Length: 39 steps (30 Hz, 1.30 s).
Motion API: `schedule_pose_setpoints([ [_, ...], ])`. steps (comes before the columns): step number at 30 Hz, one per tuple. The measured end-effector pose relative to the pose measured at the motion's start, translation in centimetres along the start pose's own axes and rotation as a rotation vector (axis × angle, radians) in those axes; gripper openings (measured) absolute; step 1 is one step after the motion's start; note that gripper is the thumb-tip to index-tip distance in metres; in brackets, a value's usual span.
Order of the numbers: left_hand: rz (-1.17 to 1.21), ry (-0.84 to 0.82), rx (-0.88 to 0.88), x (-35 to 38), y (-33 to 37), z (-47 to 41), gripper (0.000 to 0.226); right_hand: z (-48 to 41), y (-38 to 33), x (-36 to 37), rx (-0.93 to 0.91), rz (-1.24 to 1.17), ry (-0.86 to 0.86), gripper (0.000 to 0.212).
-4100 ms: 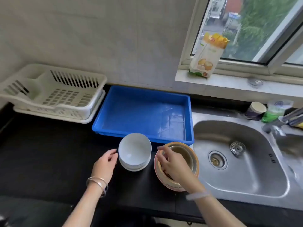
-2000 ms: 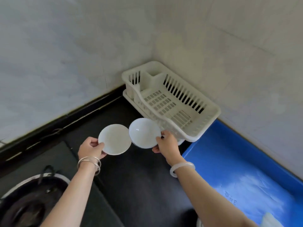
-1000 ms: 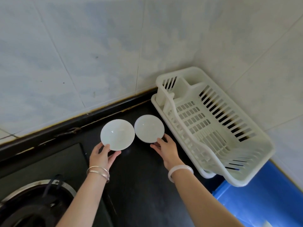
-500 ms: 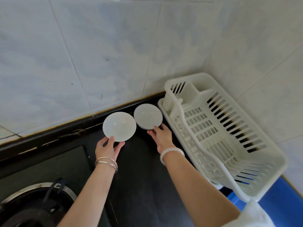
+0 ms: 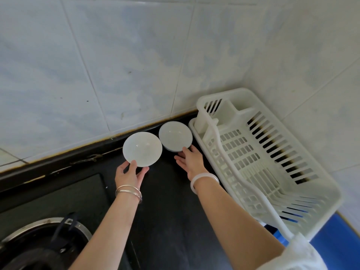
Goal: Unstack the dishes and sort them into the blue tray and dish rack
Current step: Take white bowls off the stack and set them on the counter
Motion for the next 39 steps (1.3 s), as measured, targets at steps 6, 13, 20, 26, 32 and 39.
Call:
schedule_pose_setpoints([
  [6, -0.094, -0.080, 0.035, 0.4, 0.2, 1.9, 0.043, 2.1, -0.4, -1.1, -0.019, 0.102, -0.072, 0.048],
  [13, -0.383, -0.312, 0.212, -1.2, -2.3, 8.8, 0.041, 8.0, -1.4, -7.4, -0.168, 0.181, -0.090, 0.034],
  [20, -0.851, -0.674, 0.419, -3.8, -9.8, 19.5, 0.027, 15.6, 0.7, -21.0, -0.320, 0.325, 0.043, 0.018],
  [26, -1.122, -0.917, 0.515, -7.9, -18.6, 28.9, 0.021, 21.4, 7.0, -35.8, -0.377, 0.490, 0.326, 0.016],
  [32, -1.342, -1.086, 0.711, -11.6, -25.0, 35.2, 0.029, 26.0, 14.7, -46.5, -0.329, 0.761, 0.649, 0.022],
  [39, -1.431, -1.054, 0.845, -12.7, -26.0, 36.1, 0.041, 27.3, 18.7, -48.1, -0.231, 0.844, 0.673, 0.011],
])
Point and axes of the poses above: each hand's wrist, its own z-axis away from the middle knuckle, its own x-axis out of the palm, y = z × x, the point moved 10 cm from there along -z, towards the middle knuckle, and after that the axes turned 14 degrees about y, right-handed, at the moved point
